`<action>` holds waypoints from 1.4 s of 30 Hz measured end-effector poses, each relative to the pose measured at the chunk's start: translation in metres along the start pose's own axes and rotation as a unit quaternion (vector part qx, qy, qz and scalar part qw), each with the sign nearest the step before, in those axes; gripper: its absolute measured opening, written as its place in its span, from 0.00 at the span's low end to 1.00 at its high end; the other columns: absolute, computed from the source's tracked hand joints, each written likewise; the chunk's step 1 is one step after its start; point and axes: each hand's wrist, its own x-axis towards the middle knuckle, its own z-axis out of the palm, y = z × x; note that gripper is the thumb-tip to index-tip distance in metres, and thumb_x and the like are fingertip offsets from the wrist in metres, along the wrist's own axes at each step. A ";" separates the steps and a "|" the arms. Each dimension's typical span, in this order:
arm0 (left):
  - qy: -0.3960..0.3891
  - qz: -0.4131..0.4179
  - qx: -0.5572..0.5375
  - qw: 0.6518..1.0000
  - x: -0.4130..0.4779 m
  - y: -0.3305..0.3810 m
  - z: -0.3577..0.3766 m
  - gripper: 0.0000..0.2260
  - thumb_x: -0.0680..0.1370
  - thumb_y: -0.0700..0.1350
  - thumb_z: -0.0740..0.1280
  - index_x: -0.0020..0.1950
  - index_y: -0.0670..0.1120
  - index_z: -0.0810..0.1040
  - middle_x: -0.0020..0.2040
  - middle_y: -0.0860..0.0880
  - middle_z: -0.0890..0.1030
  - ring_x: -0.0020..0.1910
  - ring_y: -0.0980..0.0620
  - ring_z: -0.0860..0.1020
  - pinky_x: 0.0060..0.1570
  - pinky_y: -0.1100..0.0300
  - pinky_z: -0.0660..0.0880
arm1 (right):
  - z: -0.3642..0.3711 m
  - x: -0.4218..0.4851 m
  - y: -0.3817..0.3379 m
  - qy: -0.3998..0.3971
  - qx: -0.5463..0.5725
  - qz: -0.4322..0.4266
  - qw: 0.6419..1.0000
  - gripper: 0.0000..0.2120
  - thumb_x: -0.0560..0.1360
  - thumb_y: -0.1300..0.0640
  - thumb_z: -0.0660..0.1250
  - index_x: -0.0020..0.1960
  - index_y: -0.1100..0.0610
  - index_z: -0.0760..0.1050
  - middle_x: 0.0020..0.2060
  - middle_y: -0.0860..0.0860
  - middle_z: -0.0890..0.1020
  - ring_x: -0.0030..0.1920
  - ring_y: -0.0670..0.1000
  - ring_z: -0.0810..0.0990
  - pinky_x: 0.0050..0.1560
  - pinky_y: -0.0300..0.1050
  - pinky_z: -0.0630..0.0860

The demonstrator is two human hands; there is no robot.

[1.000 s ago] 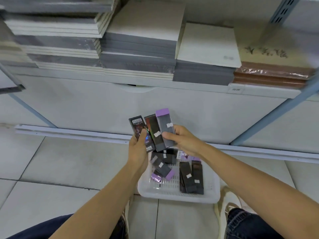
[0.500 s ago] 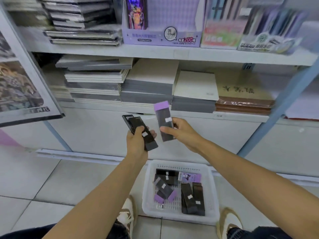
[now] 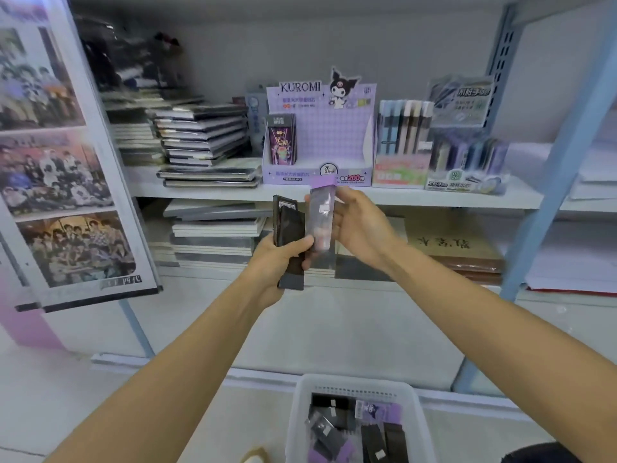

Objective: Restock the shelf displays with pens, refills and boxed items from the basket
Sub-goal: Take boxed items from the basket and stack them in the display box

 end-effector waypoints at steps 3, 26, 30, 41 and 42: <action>-0.032 -0.011 0.026 0.999 -0.002 0.021 0.004 0.14 0.76 0.40 0.70 0.61 0.37 0.76 0.40 0.42 0.83 0.30 0.50 0.74 0.34 0.58 0.75 | 0.003 0.004 -0.024 -0.063 0.018 -0.025 0.998 0.16 0.83 0.56 0.55 0.68 0.59 0.68 0.53 0.55 0.77 0.49 0.51 0.76 0.57 0.49 0.73; 0.026 0.092 -0.074 0.993 0.082 0.106 -0.011 0.09 0.81 0.33 0.60 0.58 0.33 0.76 0.51 0.38 0.82 0.39 0.49 0.84 0.39 0.62 0.81 | -0.013 0.146 -0.117 0.129 -0.483 -0.209 0.840 0.06 0.81 0.61 0.61 0.57 0.61 0.72 0.36 0.52 0.77 0.29 0.49 0.76 0.38 0.47 0.77; 0.039 0.126 -0.060 0.989 0.097 0.102 -0.017 0.11 0.80 0.34 0.62 0.62 0.34 0.75 0.56 0.38 0.82 0.44 0.46 0.84 0.42 0.59 0.81 | -0.013 0.162 -0.099 0.098 -0.543 -0.213 0.806 0.02 0.81 0.60 0.61 0.53 0.57 0.71 0.45 0.56 0.78 0.33 0.51 0.78 0.40 0.49 0.78; 0.021 0.113 -0.028 0.993 0.113 0.095 -0.026 0.12 0.79 0.37 0.66 0.61 0.36 0.75 0.49 0.37 0.84 0.48 0.43 0.84 0.45 0.58 0.82 | -0.007 0.184 -0.098 0.036 -0.672 -0.166 0.721 0.08 0.81 0.58 0.60 0.58 0.61 0.72 0.47 0.59 0.78 0.42 0.56 0.76 0.46 0.47 0.72; 0.016 0.111 -0.022 0.993 0.113 0.095 -0.026 0.11 0.79 0.37 0.66 0.61 0.37 0.74 0.49 0.37 0.84 0.48 0.43 0.84 0.45 0.57 0.82 | -0.006 0.185 -0.097 0.033 -0.674 -0.167 0.719 0.07 0.81 0.58 0.60 0.57 0.61 0.72 0.46 0.58 0.78 0.42 0.55 0.76 0.46 0.46 0.71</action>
